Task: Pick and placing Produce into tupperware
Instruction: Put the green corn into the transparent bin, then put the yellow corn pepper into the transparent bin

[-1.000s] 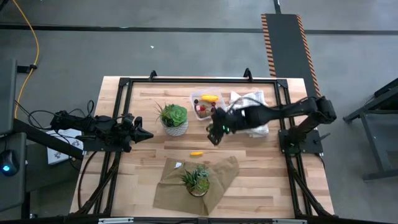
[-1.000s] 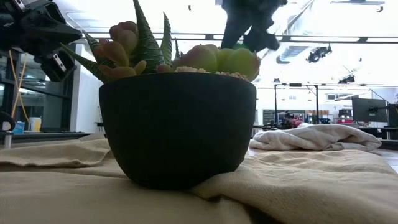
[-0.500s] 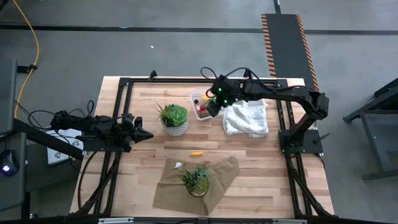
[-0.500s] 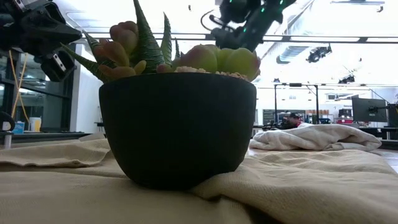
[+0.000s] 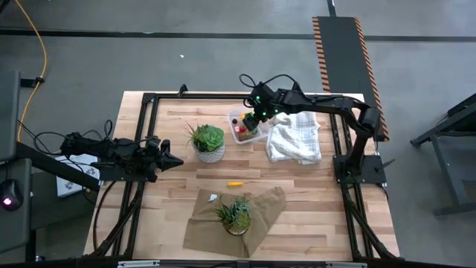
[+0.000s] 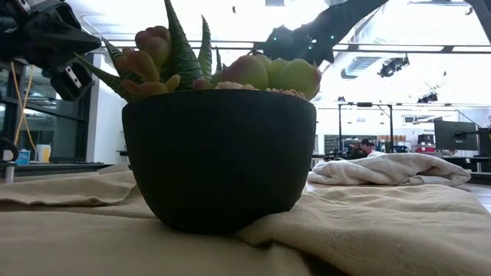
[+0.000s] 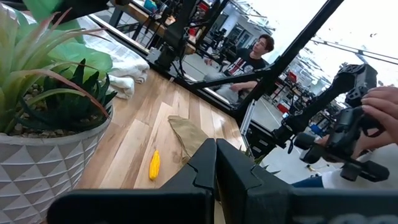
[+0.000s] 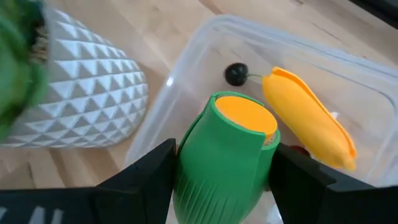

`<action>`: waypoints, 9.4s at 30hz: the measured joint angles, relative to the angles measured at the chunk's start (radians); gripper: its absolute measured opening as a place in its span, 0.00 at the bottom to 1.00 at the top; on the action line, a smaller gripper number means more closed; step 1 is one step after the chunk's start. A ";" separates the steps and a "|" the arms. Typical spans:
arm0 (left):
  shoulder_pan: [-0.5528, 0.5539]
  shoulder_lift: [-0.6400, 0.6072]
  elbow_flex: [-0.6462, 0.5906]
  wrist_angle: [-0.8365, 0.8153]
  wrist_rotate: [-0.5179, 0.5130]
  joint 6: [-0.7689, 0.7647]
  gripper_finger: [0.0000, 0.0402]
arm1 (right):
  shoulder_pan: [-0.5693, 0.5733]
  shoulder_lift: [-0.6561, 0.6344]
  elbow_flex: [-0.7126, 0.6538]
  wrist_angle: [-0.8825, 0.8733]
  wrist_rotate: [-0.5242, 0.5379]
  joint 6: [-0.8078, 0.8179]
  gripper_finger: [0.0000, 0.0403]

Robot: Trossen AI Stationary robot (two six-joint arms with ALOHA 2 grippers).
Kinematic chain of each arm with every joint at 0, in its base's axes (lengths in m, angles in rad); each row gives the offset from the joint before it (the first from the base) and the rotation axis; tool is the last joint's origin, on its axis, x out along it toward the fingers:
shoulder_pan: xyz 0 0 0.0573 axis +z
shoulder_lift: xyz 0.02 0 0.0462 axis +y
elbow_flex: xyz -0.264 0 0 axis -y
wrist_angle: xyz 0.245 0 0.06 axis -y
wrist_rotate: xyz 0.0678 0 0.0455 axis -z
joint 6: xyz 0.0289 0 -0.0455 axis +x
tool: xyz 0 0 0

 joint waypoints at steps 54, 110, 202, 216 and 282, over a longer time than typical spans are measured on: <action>0.000 0.000 0.000 0.001 0.000 0.000 0.00 | -0.029 0.061 0.034 0.012 0.009 -0.066 0.66; 0.000 0.002 0.000 0.001 0.000 0.000 0.00 | 0.502 -0.185 0.196 -0.399 0.017 -0.431 0.21; 0.000 0.002 0.000 0.000 0.000 0.000 0.00 | 0.552 0.497 0.506 -0.419 0.064 -0.432 0.29; 0.000 0.002 0.000 0.000 0.000 0.000 0.00 | 0.552 0.507 0.506 -0.419 0.064 -0.439 0.29; 0.000 0.002 0.000 0.001 0.000 0.000 0.00 | 0.506 0.347 0.862 -0.704 0.062 -0.405 0.08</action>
